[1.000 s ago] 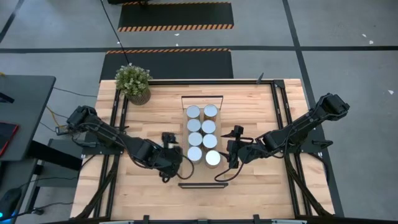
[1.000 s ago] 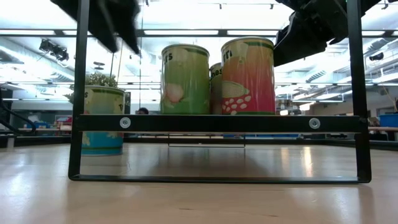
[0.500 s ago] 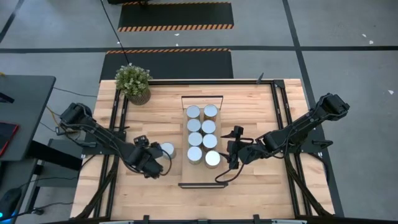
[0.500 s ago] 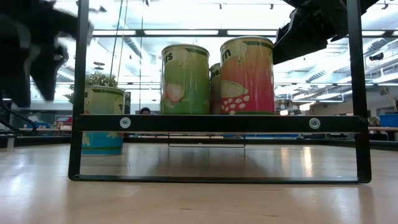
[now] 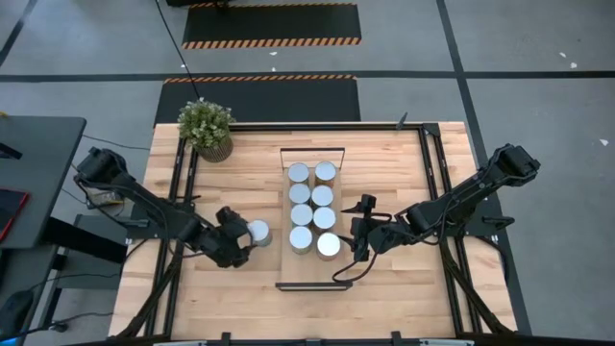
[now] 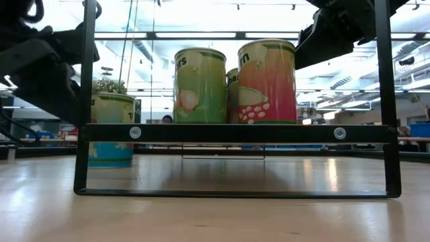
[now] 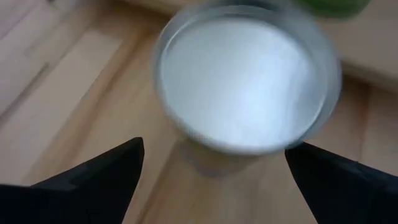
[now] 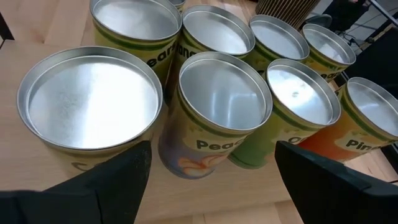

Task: Pick and place cans onto a shelf
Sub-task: Put the canned tomatoes on the shelf

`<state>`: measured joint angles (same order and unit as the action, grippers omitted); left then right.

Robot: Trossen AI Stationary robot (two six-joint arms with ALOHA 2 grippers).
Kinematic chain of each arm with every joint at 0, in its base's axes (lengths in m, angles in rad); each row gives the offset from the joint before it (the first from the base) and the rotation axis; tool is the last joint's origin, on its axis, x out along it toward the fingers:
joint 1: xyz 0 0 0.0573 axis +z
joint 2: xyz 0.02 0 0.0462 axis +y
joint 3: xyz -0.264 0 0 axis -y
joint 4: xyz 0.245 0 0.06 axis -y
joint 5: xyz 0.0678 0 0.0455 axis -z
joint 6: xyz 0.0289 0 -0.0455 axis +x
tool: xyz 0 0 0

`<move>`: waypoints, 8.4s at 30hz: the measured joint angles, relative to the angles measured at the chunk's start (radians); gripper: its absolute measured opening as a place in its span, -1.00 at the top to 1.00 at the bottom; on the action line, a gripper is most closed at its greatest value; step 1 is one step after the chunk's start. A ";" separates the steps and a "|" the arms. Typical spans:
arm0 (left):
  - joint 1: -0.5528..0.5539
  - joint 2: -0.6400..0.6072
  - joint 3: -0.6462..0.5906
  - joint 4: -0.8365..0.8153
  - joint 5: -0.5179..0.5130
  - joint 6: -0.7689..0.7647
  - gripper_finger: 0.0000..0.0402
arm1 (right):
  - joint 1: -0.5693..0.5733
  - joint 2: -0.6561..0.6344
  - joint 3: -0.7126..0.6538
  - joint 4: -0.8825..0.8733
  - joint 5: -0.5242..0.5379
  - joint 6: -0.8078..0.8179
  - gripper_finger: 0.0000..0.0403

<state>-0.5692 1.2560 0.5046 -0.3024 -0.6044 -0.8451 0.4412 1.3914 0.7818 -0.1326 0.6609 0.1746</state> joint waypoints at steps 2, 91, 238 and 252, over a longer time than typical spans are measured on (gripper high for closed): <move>0.008 0.011 -0.048 0.141 -0.024 0.048 -0.97 | 0.000 0.000 0.000 0.000 0.000 -0.002 -0.74; 0.309 0.309 0.793 0.288 0.283 1.229 -0.62 | -0.057 -0.146 0.071 0.244 -0.136 -0.367 -0.60; 0.235 0.283 0.794 -0.012 0.100 1.023 -0.97 | 0.143 0.257 -0.418 1.232 0.028 -0.145 -0.61; 0.239 0.283 0.794 -0.152 0.148 0.929 -0.97 | 0.206 0.301 -0.337 1.206 0.076 -0.253 -0.61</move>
<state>-0.3302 1.5387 1.2984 -0.4540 -0.4566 0.0844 0.6474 1.6920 0.4450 1.0737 0.7374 -0.0788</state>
